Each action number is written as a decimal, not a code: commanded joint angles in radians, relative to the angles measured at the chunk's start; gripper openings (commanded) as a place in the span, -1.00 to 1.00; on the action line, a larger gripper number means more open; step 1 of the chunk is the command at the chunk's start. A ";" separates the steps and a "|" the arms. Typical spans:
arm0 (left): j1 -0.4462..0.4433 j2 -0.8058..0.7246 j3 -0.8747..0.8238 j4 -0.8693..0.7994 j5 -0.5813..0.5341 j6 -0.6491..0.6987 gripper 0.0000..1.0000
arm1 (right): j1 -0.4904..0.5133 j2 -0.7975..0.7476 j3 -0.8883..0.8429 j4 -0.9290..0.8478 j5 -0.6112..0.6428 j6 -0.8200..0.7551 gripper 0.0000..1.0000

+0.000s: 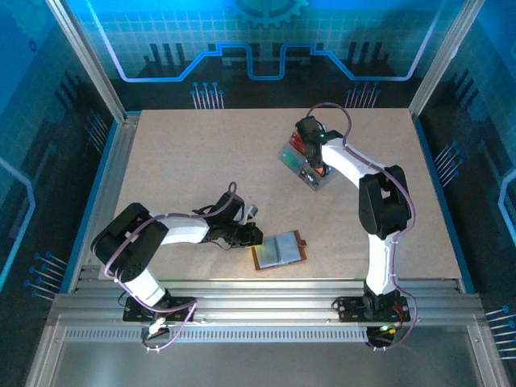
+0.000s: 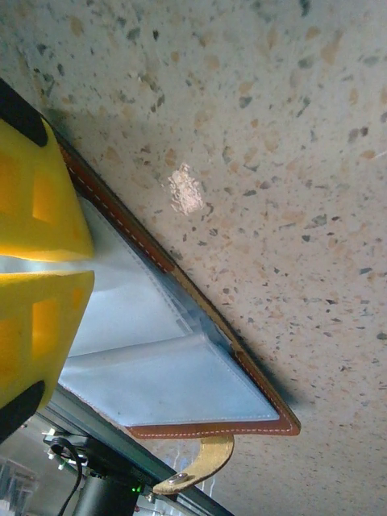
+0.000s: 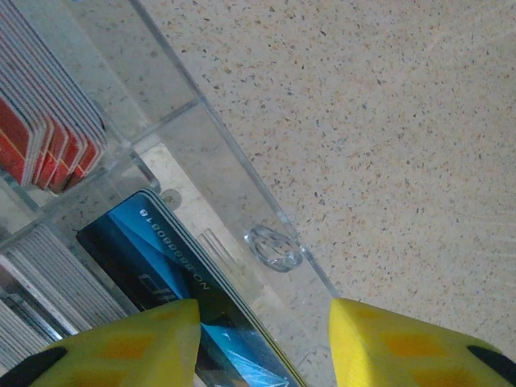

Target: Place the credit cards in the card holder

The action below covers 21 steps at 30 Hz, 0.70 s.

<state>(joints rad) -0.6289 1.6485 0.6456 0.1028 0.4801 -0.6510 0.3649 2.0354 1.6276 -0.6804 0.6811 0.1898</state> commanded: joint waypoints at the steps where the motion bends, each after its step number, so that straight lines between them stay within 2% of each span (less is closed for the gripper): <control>1: -0.019 0.056 -0.023 -0.103 -0.040 0.028 -0.71 | -0.032 0.020 0.026 -0.018 0.025 -0.008 -0.09; 5: -0.020 0.059 -0.021 -0.104 -0.038 0.027 -0.70 | -0.045 0.001 0.025 -0.020 -0.059 -0.009 -0.10; 8: -0.020 0.061 -0.020 -0.103 -0.035 0.028 -0.71 | -0.056 -0.009 0.024 -0.023 -0.101 -0.007 -0.25; 21: -0.020 0.057 -0.023 -0.103 -0.034 0.026 -0.70 | -0.058 -0.023 0.032 -0.047 -0.028 -0.004 -0.44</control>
<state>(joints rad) -0.6292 1.6547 0.6502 0.1032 0.4847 -0.6510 0.3305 2.0350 1.6402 -0.6849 0.5945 0.1818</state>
